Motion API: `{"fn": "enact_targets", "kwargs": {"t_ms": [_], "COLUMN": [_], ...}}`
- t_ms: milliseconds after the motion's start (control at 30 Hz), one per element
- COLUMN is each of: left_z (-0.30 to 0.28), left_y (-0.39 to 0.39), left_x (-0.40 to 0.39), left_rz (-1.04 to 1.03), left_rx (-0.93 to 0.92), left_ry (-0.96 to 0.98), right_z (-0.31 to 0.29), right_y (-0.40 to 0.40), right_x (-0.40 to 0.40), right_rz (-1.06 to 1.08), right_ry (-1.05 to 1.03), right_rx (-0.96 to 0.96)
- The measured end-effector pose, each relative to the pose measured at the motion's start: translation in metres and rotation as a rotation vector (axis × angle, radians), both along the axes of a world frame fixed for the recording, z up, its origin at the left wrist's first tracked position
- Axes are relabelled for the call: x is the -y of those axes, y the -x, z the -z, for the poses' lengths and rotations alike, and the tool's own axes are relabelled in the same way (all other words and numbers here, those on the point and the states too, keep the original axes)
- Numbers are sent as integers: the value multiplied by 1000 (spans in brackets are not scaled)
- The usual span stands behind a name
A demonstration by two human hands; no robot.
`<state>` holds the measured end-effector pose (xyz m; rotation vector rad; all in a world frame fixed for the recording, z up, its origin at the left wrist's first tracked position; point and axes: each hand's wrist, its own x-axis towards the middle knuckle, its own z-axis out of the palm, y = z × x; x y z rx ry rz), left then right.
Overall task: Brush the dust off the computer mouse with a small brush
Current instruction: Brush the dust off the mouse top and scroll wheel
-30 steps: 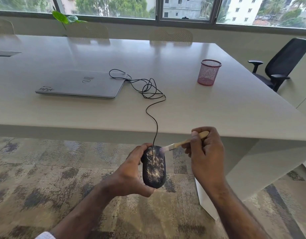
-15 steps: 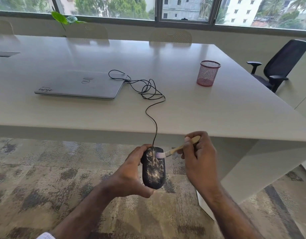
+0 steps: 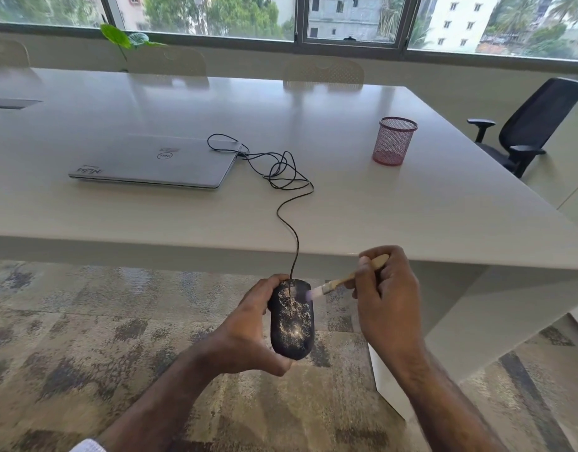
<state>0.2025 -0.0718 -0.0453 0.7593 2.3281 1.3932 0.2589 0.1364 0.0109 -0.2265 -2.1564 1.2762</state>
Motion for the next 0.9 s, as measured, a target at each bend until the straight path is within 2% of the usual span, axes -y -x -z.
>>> {"fn": "enact_targets", "kwargs": {"t_ms": [167, 333, 433, 533, 667, 800, 900], "left_z": [-2, 1, 2, 3, 2, 3, 3], "left_y": [-1, 0, 0, -1, -2, -1, -1], "left_x": [-1, 1, 1, 1, 2, 1, 0], "left_rz": [4, 6, 7, 6, 12, 9, 3], "left_rx": [6, 3, 3, -4, 3, -14, -19], "left_ry": [-7, 14, 23, 28, 31, 26, 18], "right_z": [0, 2, -1, 2, 1, -3, 1], "right_y": [4, 7, 10, 13, 14, 12, 11], "right_x": [1, -1, -3, 2, -2, -7, -5], "right_rz": [-20, -2, 16, -22, 12, 39, 50], "right_ry": [116, 31, 98, 160, 112, 161, 142], "right_rx": [-5, -1, -30, 20, 46, -17, 23]}}
